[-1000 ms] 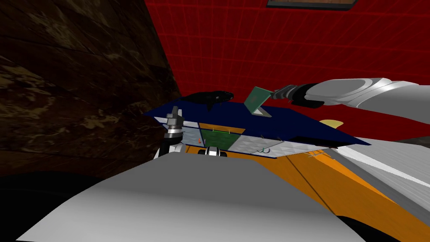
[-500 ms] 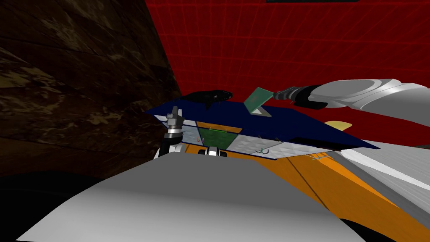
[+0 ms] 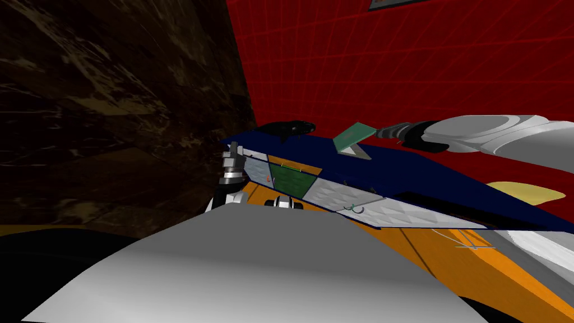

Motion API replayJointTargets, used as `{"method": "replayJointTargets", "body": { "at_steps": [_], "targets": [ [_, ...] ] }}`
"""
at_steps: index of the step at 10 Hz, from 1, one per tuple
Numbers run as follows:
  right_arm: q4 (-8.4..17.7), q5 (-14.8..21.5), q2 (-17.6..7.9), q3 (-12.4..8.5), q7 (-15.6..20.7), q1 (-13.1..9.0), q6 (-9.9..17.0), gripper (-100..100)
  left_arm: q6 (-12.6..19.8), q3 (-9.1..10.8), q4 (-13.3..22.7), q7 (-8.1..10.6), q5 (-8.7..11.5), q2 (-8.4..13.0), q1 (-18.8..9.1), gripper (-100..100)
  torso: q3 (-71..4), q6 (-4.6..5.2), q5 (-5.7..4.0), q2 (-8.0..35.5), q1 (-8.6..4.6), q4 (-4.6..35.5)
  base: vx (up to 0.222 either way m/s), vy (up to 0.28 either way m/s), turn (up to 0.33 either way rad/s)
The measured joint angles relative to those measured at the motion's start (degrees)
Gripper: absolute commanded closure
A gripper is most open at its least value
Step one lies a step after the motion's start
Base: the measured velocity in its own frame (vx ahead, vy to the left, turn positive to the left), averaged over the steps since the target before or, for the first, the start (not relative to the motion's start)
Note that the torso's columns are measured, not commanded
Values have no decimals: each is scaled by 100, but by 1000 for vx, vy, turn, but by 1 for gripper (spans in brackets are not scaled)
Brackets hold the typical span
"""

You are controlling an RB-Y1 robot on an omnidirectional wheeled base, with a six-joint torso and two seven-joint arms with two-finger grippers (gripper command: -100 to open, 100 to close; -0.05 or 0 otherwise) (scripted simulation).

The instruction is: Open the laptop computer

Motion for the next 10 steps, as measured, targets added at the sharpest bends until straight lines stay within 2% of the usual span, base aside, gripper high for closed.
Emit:
{"method": "replayJointTargets", "body": {
  "at_steps": [1,3,4,6,8,10],
  "targets": [
    [66,-187,165,-116,-28,266,29,100,0,-1,0,0,0,0,-2,0,4,-4,-3,15,-20,4,-186,-123,397],
    [271,-262,133,-20,-207,472,98,100,0,0,0,0,0,0,0,0,-15,-17,1,-19,-17,0,-145,-103,347],
    [238,-292,264,266,-490,447,228,100,0,0,0,0,0,1,-1,0,-1,-6,-4,11,-38,7,-189,-126,412],
    [546,-466,243,43,-519,774,152,100,0,1,0,0,0,0,1,0,3,3,14,6,0,18,-130,-55,328],
    [755,-571,348,363,-898,749,246,100,0,0,0,0,0,0,0,0,34,10,15,57,-13,36,-151,-65,347],
    [871,-650,345,291,-879,888,250,100,0,1,0,0,0,0,3,0,9,18,18,16,-1,24,-5,-4,37]
  ]
}}
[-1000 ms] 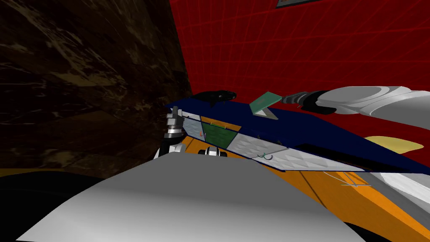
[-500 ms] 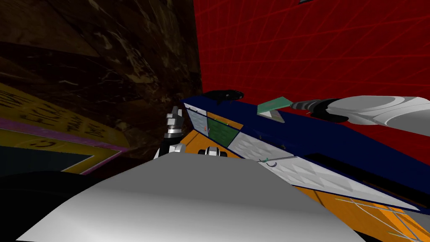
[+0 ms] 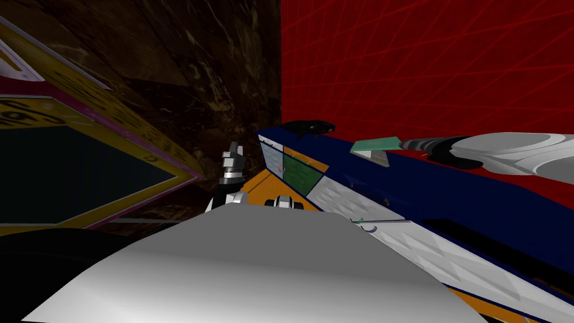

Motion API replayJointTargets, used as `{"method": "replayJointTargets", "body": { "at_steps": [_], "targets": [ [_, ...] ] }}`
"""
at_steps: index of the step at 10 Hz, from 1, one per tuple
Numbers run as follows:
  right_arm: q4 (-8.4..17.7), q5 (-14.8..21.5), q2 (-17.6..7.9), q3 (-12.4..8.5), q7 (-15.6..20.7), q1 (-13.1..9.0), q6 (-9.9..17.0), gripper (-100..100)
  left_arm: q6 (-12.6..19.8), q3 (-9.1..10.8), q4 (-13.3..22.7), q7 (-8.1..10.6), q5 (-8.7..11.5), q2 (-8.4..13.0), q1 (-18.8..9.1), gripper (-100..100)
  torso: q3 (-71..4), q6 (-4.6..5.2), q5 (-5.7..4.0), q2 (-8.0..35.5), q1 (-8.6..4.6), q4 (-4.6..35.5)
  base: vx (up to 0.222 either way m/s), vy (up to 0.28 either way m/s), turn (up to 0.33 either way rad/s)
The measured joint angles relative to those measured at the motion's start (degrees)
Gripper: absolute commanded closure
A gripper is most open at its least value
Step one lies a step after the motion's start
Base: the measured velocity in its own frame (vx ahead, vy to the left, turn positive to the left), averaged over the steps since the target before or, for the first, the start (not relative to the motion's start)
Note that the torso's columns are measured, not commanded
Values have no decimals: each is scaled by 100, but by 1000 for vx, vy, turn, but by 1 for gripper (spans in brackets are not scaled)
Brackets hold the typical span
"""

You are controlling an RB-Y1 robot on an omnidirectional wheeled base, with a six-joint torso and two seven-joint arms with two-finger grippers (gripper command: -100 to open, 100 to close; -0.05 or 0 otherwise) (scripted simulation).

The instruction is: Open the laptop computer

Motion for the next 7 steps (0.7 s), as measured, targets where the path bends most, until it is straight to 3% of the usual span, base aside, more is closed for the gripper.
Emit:
{"method": "replayJointTargets", "body": {
  "at_steps": [1,4,7],
  "targets": [
    [18,-22,-5,-78,33,109,-6,-100,0,0,0,0,0,0,1,0,0,-3,0,1,1,-1,27,18,69],
    [158,-108,203,-39,240,-99,-316,-100,0,0,0,0,0,0,1,0,23,-3,-3,38,-10,11,23,15,53],
    [138,-100,453,215,272,-436,-496,-100,0,0,0,0,0,0,0,0,21,-6,-3,35,-9,10,21,15,61]
  ]
}}
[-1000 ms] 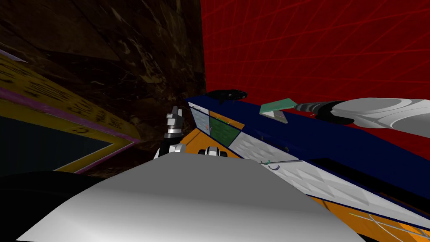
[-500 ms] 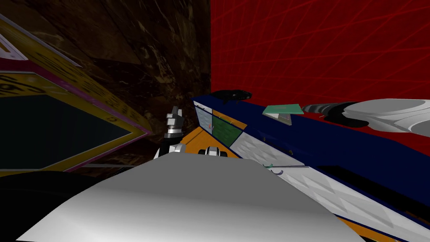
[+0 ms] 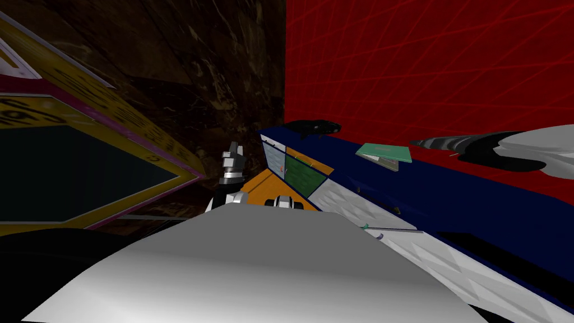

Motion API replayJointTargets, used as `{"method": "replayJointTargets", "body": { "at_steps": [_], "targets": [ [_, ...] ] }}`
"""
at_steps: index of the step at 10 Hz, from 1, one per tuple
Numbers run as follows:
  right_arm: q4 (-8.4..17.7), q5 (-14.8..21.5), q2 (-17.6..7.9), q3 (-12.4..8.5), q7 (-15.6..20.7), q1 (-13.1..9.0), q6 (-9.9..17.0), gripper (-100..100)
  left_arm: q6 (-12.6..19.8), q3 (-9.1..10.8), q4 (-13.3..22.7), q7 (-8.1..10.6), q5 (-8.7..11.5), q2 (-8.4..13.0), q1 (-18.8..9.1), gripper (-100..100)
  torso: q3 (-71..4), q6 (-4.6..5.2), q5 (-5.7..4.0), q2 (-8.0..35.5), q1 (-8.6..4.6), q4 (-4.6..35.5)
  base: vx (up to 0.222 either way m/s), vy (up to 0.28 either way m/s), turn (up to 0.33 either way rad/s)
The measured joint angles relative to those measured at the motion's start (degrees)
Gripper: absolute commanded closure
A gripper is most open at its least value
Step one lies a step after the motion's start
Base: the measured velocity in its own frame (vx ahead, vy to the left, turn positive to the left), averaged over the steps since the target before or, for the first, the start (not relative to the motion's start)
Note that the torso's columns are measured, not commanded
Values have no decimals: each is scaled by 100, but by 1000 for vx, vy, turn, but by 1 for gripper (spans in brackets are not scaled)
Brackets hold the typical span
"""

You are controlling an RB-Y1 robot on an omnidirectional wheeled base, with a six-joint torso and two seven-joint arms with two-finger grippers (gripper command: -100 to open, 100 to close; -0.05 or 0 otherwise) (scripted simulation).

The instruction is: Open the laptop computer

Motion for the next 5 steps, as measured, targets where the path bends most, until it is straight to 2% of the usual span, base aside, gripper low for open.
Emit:
{"method": "replayJointTargets", "body": {
  "at_steps": [1,2,3,4,5],
  "targets": [
    [35,-61,103,7,94,-67,-111,-100,0,0,0,0,0,0,0,0,-2,1,1,-3,0,-1,25,19,59],
    [-38,-32,254,100,120,-202,-183,-100,0,0,0,0,0,0,0,0,-2,1,0,-3,1,-1,24,18,59],
    [7,18,319,192,101,-355,-282,-100,0,0,0,0,0,0,0,0,-3,-1,1,-4,1,-2,24,13,59],
    [91,-88,363,216,196,-408,-389,-100,0,0,0,0,0,0,0,0,-3,0,-1,-4,-2,-1,11,5,9],
    [101,-105,367,217,229,-411,-412,0,0,0,0,0,0,0,0,0,0,1,-2,0,-5,0,0,0,0]
  ]
}}
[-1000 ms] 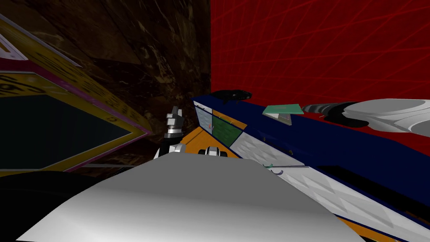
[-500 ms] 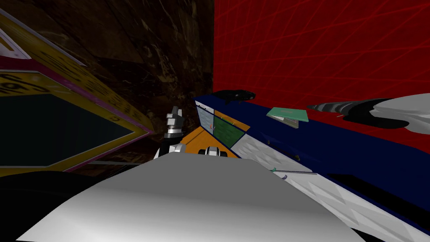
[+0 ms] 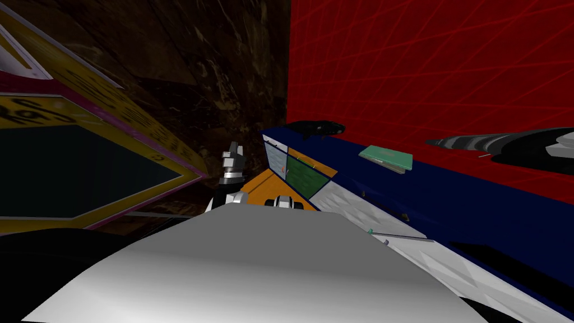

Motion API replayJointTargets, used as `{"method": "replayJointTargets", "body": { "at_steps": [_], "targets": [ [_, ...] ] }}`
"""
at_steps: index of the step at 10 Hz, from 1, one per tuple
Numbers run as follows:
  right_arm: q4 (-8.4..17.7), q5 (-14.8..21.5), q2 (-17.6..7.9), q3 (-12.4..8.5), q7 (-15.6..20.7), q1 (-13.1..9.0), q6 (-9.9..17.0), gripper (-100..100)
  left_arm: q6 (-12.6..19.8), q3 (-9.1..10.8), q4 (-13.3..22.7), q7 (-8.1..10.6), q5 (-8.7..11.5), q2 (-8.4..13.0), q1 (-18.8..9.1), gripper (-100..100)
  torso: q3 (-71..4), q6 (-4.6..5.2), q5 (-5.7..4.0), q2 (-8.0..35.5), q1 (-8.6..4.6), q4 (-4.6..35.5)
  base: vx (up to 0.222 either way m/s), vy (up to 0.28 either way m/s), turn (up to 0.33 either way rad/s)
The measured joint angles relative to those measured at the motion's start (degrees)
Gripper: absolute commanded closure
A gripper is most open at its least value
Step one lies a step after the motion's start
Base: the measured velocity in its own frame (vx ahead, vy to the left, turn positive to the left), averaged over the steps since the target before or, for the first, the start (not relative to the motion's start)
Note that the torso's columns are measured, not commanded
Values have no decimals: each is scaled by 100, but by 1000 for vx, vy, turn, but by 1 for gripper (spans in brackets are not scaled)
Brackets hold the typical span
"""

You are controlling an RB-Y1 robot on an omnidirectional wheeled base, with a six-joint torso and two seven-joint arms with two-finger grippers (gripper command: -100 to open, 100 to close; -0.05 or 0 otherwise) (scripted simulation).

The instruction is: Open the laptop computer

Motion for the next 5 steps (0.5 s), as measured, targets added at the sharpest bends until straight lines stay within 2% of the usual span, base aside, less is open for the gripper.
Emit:
{"method": "replayJointTargets", "body": {
  "at_steps": [5],
  "targets": [
    [-1,2,-1,0,-3,0,2,0,0,0,0,0,0,0,0,0,-1,0,2,-2,5,0,0,0,0]
  ]
}}
